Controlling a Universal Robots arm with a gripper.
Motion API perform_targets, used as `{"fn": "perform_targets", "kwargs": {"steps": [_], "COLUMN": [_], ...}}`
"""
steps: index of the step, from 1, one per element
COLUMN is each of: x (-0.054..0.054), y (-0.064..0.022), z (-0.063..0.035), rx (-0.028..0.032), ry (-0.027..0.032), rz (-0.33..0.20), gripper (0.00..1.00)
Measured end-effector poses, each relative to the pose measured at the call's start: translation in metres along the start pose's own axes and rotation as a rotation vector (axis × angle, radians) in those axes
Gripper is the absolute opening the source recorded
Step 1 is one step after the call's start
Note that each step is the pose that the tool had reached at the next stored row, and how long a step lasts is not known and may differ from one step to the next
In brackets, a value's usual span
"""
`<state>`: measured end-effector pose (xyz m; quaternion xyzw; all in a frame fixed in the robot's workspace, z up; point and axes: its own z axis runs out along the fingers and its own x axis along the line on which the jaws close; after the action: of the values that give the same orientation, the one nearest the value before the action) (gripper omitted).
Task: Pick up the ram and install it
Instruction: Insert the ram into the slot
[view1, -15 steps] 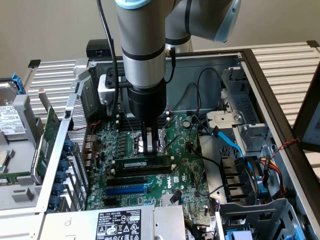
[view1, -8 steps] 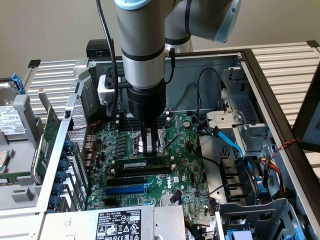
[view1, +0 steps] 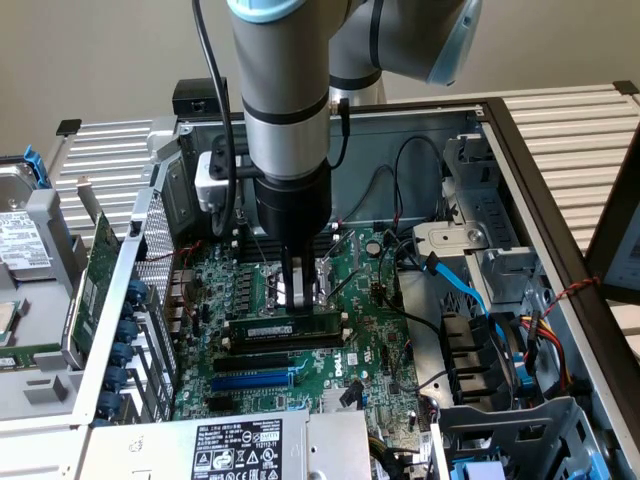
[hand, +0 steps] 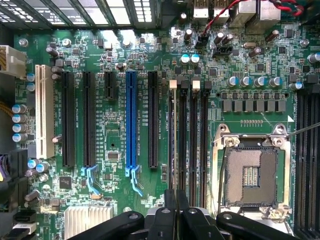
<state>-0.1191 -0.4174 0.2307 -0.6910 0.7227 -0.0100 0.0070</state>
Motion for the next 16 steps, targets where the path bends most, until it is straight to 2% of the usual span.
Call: {"fn": "perform_targets", "kwargs": {"steps": [16], "x": [0.0002], "y": [0.0013], "z": [0.0019], "rx": [0.0], "ry": [-0.0001], "rz": [0.0], "gripper": [0.12]}}
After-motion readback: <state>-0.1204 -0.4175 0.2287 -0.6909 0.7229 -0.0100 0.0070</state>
